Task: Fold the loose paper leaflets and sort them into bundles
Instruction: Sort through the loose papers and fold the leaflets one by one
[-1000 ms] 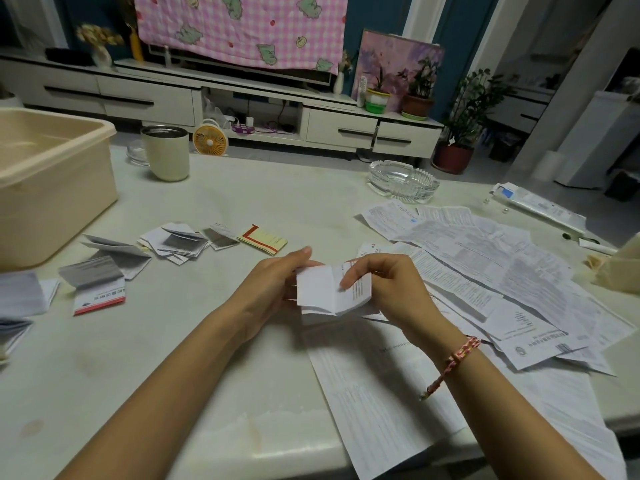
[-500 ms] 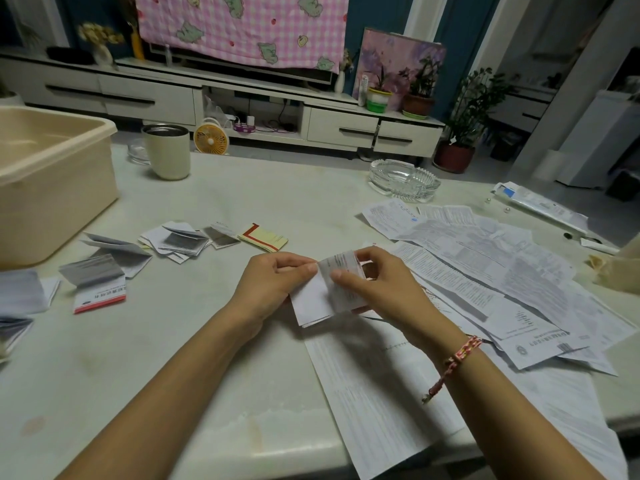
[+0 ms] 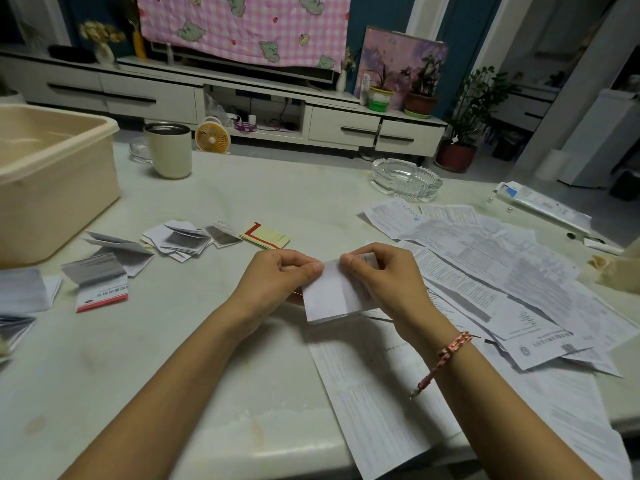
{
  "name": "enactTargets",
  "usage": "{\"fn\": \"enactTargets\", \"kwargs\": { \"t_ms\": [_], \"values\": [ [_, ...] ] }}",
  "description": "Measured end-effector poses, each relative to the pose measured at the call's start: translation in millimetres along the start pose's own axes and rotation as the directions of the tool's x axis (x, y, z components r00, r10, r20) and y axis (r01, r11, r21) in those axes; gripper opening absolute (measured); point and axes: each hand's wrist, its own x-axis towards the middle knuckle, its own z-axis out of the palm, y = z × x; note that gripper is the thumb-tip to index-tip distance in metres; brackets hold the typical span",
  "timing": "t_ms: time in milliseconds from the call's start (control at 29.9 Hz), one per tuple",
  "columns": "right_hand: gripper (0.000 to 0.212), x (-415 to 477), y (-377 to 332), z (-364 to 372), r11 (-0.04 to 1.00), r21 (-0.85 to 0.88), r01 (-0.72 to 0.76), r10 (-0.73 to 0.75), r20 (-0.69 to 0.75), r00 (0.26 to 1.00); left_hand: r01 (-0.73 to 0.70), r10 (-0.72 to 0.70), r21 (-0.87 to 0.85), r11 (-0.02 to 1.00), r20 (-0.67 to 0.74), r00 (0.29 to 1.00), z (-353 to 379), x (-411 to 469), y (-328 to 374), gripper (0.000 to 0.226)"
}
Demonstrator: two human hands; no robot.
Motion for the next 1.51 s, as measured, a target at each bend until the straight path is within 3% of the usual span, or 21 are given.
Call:
{"fn": "enactTargets", "kwargs": {
  "t_ms": [201, 402, 536, 669, 803, 971, 1038, 1238, 1339, 1439, 1506],
  "values": [
    [0.018, 2, -4, 2, 0.994, 0.097, -0.043, 0.046, -0.022, 0.999, 0.005, -0.005, -0.002, 1.0, 0.01, 1.0, -7, 0, 2, 0.01],
    [0.038, 2, -5, 6, 0.998, 0.053, -0.017, 0.019, -0.039, 0.999, 0.008, -0.008, 0.021, 1.0, -0.034, 0.999, -6, 2, 0, 0.011],
    [0.062, -1, -12, 7, 0.985, 0.116, -0.129, 0.129, 0.006, 0.992, 0.021, -0.026, -0.049, 0.999, -0.12, 0.992, -2, 2, -6, 0.014],
    [0.032, -8, -11, 12, 0.985, 0.055, -0.162, 0.157, 0.09, 0.983, 0.014, -0.027, -0.086, 0.996, -0.157, 0.987, 4, 1, -8, 0.01],
    [0.031, -12, -10, 12, 0.949, 0.094, -0.301, 0.272, 0.242, 0.931, 0.009, -0.024, -0.084, 0.996, -0.189, 0.982, 5, 2, -9, 0.011],
    [0.015, -10, -8, 11, 0.964, 0.1, -0.247, 0.219, 0.233, 0.948, 0.082, -0.119, -0.234, 0.969, -0.144, 0.982, 3, 4, -4, 0.036],
    [0.013, -9, -7, 11, 0.983, 0.047, -0.18, 0.166, 0.218, 0.962, 0.132, -0.15, -0.161, 0.978, -0.105, 0.983, 3, 4, -3, 0.047],
    [0.015, -9, -3, 20, 1.0, -0.026, -0.005, 0.011, 0.223, 0.975, -0.046, 0.076, 0.202, 0.978, -0.142, 0.987, 7, 2, -10, 0.035],
    [0.019, -10, -4, 24, 0.994, 0.034, -0.107, 0.097, 0.209, 0.973, -0.152, 0.241, 0.354, 0.923, -0.222, 0.945, 6, 3, -11, 0.036],
    [0.014, -16, -6, 29, 0.962, 0.129, -0.24, 0.183, 0.346, 0.92, -0.221, 0.333, 0.361, 0.906, -0.288, 0.898, 3, 5, -13, 0.039],
    [0.01, -18, -7, 33, 0.955, 0.167, -0.245, 0.171, 0.367, 0.914, -0.235, 0.348, 0.353, 0.906, -0.301, 0.888, 3, 7, -15, 0.04]
  ]
}}
